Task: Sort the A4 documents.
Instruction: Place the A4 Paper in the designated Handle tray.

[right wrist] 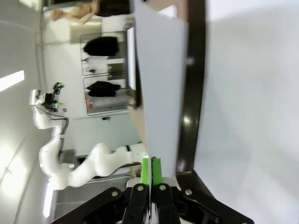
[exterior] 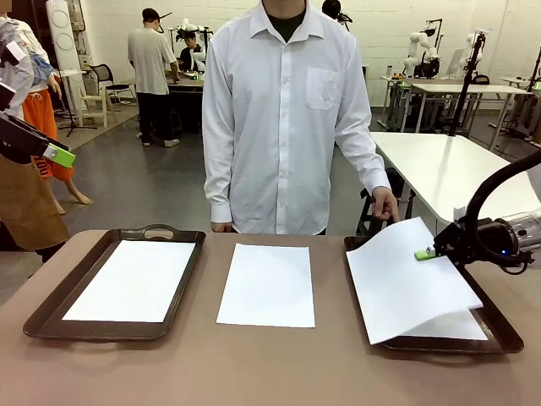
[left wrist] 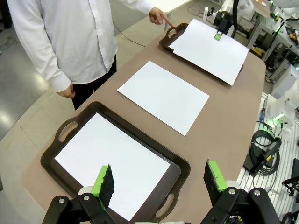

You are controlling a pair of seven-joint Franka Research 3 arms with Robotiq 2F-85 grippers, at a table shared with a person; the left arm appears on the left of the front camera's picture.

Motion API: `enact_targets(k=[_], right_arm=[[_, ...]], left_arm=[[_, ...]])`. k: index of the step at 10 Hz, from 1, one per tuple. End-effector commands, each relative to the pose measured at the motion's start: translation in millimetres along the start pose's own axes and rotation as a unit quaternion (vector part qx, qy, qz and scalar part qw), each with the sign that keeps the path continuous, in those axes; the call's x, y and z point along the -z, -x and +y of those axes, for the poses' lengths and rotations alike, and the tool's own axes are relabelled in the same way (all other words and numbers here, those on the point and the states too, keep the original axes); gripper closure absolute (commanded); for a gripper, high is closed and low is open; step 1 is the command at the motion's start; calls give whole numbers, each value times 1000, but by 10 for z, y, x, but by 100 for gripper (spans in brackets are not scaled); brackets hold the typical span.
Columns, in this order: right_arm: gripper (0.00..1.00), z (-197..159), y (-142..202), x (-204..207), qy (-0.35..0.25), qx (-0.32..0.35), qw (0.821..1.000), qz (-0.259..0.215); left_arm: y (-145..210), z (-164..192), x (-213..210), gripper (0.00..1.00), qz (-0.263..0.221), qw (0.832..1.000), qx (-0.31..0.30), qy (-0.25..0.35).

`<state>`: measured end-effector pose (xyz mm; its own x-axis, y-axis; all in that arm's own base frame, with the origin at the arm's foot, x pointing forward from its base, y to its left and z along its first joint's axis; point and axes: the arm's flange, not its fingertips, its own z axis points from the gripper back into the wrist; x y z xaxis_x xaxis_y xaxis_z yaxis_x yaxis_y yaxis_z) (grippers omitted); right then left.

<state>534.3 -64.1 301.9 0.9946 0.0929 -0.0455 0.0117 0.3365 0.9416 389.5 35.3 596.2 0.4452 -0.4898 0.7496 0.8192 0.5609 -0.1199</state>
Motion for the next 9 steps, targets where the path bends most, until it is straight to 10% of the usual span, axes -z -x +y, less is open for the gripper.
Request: enact_targets(k=[1,9], right_arm=[[99,81,-85,-25,81,19,996,20],[99,166,-107,-75,222,31,974,-25]], left_arm=[[-6,-11,3,0,1,1000,1,-1],[-6,-11,3,0,1,1000,1,-1]])
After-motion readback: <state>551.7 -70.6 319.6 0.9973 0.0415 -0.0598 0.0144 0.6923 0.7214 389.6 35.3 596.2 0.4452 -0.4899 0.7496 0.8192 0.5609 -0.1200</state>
